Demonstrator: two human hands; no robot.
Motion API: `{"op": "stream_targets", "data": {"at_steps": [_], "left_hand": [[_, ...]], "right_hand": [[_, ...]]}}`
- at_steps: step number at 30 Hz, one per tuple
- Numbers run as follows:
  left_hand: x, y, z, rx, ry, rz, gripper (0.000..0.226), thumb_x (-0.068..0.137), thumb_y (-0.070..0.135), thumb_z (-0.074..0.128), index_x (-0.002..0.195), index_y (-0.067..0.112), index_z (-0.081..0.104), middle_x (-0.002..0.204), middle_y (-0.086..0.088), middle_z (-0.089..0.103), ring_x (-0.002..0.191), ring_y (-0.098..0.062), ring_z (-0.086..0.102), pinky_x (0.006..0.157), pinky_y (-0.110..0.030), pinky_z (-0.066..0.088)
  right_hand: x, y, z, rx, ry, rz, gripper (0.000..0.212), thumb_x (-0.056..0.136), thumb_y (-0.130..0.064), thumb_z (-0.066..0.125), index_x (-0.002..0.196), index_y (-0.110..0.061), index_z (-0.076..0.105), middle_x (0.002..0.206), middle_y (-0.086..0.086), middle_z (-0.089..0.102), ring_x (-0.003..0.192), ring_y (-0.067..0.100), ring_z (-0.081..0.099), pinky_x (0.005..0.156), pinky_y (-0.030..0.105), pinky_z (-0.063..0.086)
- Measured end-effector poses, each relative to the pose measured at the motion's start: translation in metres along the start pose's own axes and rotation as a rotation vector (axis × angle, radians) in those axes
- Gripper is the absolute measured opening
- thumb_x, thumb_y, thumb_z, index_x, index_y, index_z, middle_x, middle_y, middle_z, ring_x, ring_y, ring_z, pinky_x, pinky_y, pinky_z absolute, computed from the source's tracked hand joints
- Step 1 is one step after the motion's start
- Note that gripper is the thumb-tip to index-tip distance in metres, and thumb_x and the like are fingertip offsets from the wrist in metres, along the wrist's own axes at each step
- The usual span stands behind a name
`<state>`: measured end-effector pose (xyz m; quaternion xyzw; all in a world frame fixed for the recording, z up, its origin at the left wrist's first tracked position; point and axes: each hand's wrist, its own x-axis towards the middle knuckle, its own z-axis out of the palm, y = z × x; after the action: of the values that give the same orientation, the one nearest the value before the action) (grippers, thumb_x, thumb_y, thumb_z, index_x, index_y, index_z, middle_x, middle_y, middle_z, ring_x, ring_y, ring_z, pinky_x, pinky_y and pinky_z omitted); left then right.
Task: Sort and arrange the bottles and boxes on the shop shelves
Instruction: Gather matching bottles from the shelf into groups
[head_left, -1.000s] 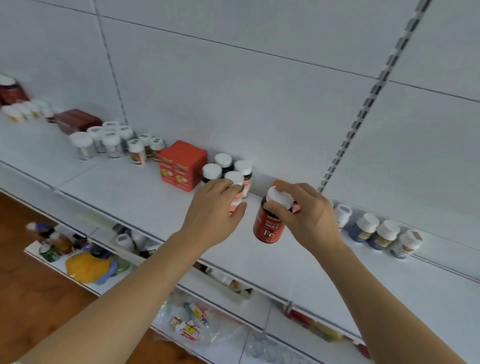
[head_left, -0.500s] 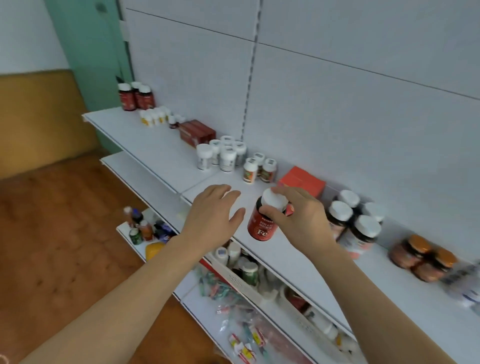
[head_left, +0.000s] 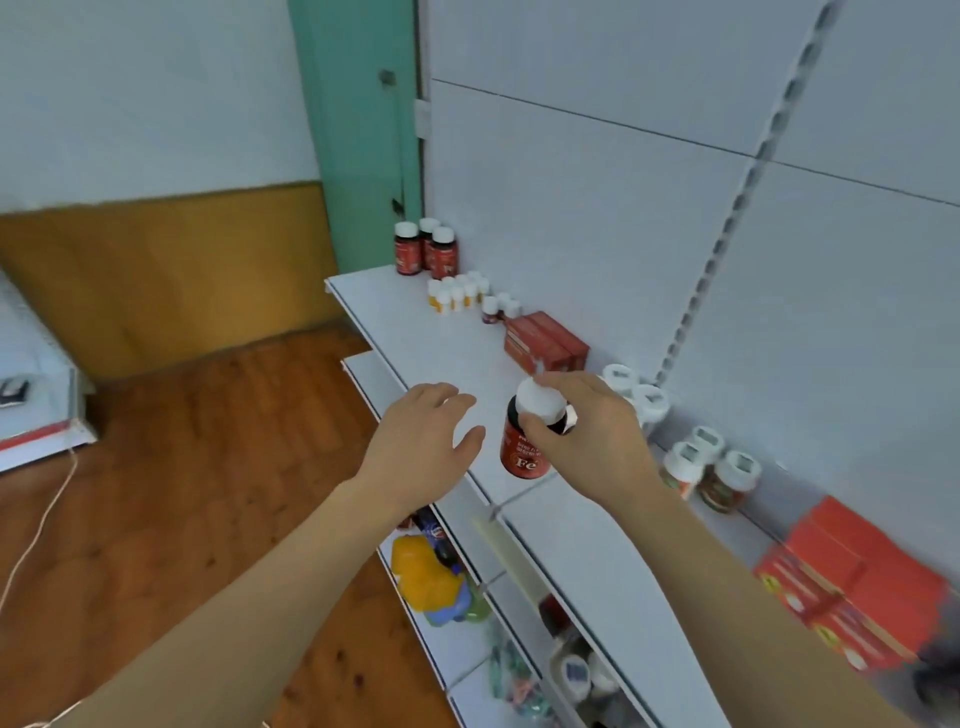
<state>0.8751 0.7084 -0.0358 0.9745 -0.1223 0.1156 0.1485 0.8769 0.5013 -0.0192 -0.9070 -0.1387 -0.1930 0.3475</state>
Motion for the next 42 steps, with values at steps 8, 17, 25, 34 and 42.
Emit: {"op": "stream_targets", "data": {"at_steps": [8,17,25,34,42], "left_hand": [[0.065,-0.105,-0.016,-0.044,0.028,-0.088,0.051,0.098,0.051,0.043,0.141,0.025,0.049,0.148,0.000,0.047,0.138,-0.020,0.038,0.114,-0.041,0.034],[0.149,-0.231,-0.037,-0.008,0.004,-0.009,0.051,0.098,0.050,0.043,0.144,0.027,0.045,0.151,0.002,0.043,0.141,-0.018,0.034,0.115,-0.033,0.027],[0.230,-0.313,-0.021,-0.034,-0.043,0.029,0.052,0.098,0.053,0.041,0.144,0.029,0.044,0.152,0.003,0.041,0.141,-0.018,0.034,0.117,-0.037,0.030],[0.361,-0.376,0.009,0.019,-0.092,0.180,0.054,0.098,0.050,0.043,0.144,0.022,0.045,0.149,-0.002,0.044,0.138,-0.022,0.037,0.114,-0.039,0.033],[0.438,-0.405,0.034,-0.028,-0.107,0.323,0.052,0.097,0.045,0.047,0.143,0.021,0.044,0.147,-0.002,0.044,0.137,-0.022,0.038,0.110,-0.038,0.033]], "right_hand": [[0.102,-0.017,0.083,-0.047,-0.002,-0.076,0.038,0.084,-0.036,0.071,0.119,-0.022,0.066,0.115,-0.006,0.066,0.104,0.014,0.059,0.084,0.031,0.052],[0.210,-0.058,0.184,-0.103,0.058,0.000,0.040,0.082,-0.037,0.073,0.118,-0.020,0.067,0.114,-0.001,0.068,0.095,0.023,0.060,0.082,0.039,0.053],[0.294,-0.066,0.245,-0.107,0.066,0.126,0.043,0.083,-0.040,0.073,0.121,-0.022,0.065,0.117,-0.004,0.066,0.094,0.018,0.062,0.084,0.028,0.048],[0.411,-0.016,0.311,-0.104,0.139,0.247,0.041,0.084,-0.035,0.073,0.121,-0.020,0.065,0.110,0.003,0.068,0.098,0.023,0.061,0.085,0.037,0.049],[0.466,0.019,0.349,-0.162,0.149,0.358,0.037,0.086,-0.030,0.069,0.121,-0.020,0.064,0.117,0.003,0.066,0.101,0.024,0.061,0.084,0.032,0.048]]}}
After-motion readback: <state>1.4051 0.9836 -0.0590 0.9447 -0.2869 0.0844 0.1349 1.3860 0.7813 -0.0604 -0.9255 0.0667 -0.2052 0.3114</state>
